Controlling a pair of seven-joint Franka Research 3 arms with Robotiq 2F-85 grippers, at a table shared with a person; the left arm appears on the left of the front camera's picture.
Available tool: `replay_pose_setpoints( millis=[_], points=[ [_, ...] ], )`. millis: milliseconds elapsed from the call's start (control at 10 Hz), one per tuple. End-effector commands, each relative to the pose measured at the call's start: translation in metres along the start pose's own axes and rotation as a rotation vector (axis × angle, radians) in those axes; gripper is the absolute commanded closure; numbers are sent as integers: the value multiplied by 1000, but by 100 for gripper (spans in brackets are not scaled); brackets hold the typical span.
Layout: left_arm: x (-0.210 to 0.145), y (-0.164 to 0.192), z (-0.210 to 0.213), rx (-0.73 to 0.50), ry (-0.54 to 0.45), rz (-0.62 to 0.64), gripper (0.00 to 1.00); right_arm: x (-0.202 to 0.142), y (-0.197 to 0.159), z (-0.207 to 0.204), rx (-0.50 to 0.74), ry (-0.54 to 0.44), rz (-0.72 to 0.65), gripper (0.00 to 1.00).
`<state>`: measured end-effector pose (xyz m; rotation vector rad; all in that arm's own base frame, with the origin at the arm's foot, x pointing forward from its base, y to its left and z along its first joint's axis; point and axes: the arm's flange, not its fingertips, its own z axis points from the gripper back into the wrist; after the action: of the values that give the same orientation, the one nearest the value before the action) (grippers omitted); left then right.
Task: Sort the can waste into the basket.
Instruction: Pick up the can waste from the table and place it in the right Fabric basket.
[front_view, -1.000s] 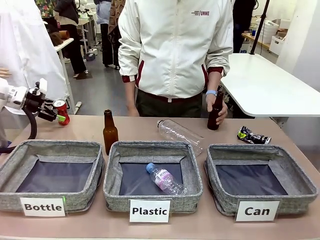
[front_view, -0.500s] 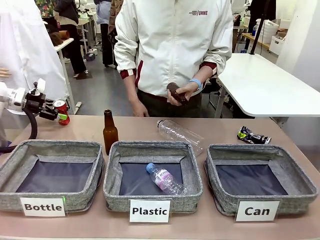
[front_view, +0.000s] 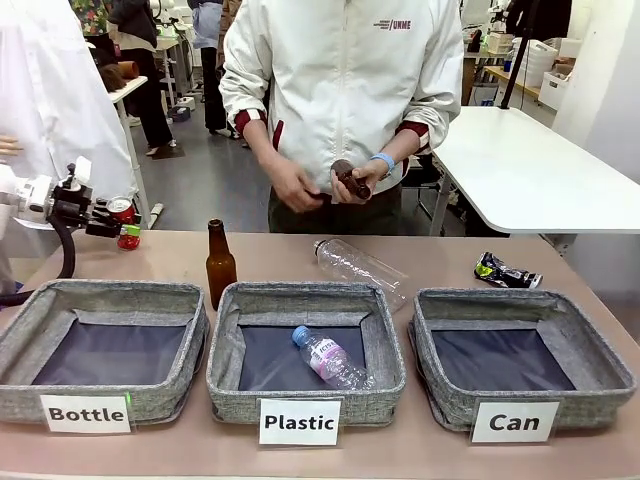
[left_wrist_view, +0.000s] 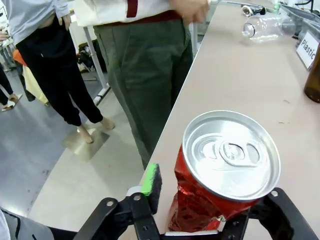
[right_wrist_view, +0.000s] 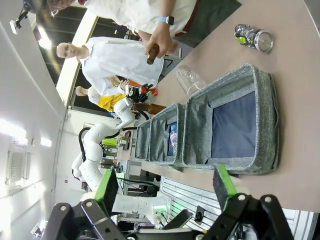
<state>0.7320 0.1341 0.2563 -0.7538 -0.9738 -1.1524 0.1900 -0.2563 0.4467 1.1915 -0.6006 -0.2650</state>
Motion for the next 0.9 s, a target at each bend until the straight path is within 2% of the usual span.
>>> replay_pose_setpoints(
  millis=[0,300,500,600,700,800],
  points=[
    [1,5,-5,7,-39,-11,100,3,1,1,17,-13,26,0],
    [5,-1,0,11,-55,-26,100,3,1,1,17,-13,26,0],
    [27,-17,20,17,-97,-64,100,3,1,1,17,-13,26,0],
    [54,-41,45,27,-126,-53,100,3,1,1,17,-13,26,0],
    [83,-77,73,-49,-84,-11,100,3,1,1,17,-13,26,0],
    [104,-115,101,-91,-77,-94,100,3,1,1,17,-13,26,0]
  ],
)
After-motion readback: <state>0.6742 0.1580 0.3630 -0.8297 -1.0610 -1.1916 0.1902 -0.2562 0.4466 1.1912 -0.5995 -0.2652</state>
